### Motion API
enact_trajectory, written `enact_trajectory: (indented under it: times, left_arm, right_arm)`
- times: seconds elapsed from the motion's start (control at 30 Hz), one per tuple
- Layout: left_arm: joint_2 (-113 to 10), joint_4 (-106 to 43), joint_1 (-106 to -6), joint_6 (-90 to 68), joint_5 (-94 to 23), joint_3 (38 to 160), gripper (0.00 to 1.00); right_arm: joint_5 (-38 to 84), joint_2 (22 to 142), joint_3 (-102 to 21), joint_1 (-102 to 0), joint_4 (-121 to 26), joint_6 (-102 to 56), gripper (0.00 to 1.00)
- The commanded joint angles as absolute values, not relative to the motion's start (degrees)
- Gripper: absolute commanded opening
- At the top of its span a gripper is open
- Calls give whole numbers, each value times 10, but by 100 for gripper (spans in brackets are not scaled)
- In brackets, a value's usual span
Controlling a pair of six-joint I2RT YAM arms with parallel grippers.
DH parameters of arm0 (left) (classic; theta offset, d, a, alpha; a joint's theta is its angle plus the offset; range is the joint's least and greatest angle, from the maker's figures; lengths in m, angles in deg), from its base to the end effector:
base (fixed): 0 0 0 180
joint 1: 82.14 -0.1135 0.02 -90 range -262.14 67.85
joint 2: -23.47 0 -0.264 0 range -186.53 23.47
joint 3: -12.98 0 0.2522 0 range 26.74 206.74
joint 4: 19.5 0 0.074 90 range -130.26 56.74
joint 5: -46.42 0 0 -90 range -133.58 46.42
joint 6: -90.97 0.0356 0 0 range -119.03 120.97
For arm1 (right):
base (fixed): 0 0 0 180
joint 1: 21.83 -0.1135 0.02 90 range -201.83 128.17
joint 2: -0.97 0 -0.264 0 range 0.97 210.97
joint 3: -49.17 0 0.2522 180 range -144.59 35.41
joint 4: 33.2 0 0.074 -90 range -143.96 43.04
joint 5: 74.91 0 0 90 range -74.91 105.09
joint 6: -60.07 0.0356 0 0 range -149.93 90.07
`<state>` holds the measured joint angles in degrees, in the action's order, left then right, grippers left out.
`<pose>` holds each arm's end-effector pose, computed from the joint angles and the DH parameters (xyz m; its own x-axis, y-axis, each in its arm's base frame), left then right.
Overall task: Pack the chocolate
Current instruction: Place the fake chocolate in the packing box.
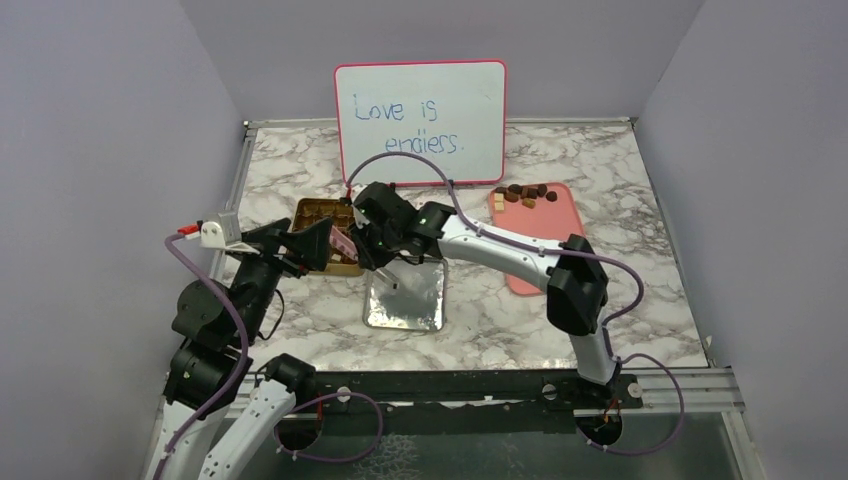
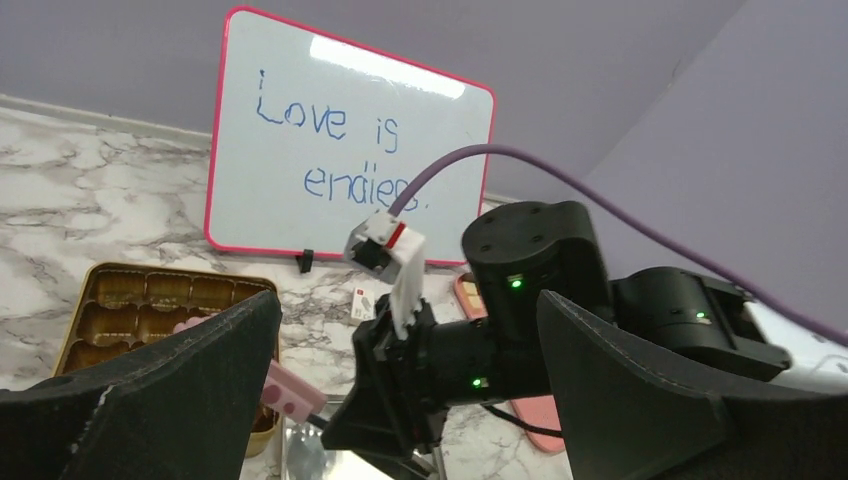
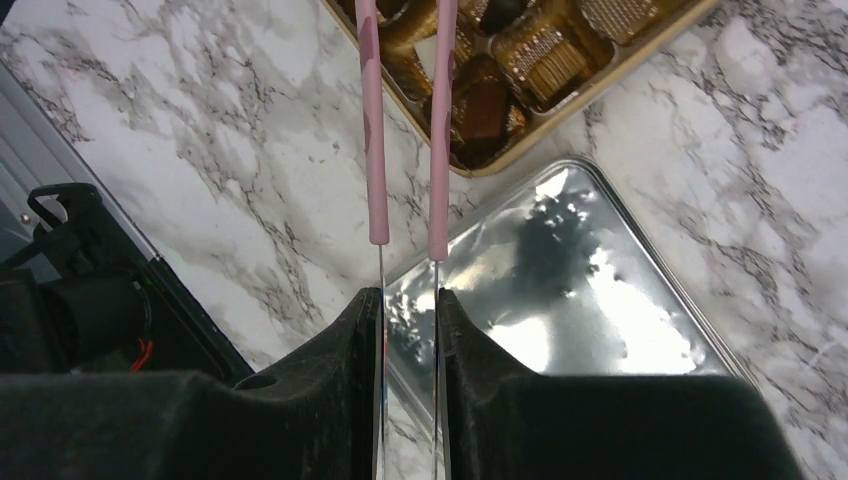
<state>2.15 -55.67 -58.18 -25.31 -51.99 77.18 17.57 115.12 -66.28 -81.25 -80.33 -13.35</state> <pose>0.0637 -0.0226 0.3939 -0.0234 -0.4689 -0.8829 0.2885 0.8424 -0.4550 0.2309 0.3938 0.2815 -0.5995 -0.4542 -0.6590 -0.7349 0.6385 0.2286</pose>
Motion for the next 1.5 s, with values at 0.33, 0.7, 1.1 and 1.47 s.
enact_trajectory:
  times: [0.33,0.7,1.1,1.47]
  left_arm:
    - [55,-564,-584,-254,-541,793,99]
    - [55,-565,-585,-250,-546,778,99]
    - [55,-577,-584,-229,-578,724,99]
    - [18,-588,-584,-244,-565,683,99]
  right_arm:
    - [193,1280,-795,-838,-763,-136,27]
    - [191,1333,-864,-838,-785,-146,35]
    - [140,1226,-775,-838,-785,-167,36]
    - [73,1071,-609,-837,-795,-167,35]
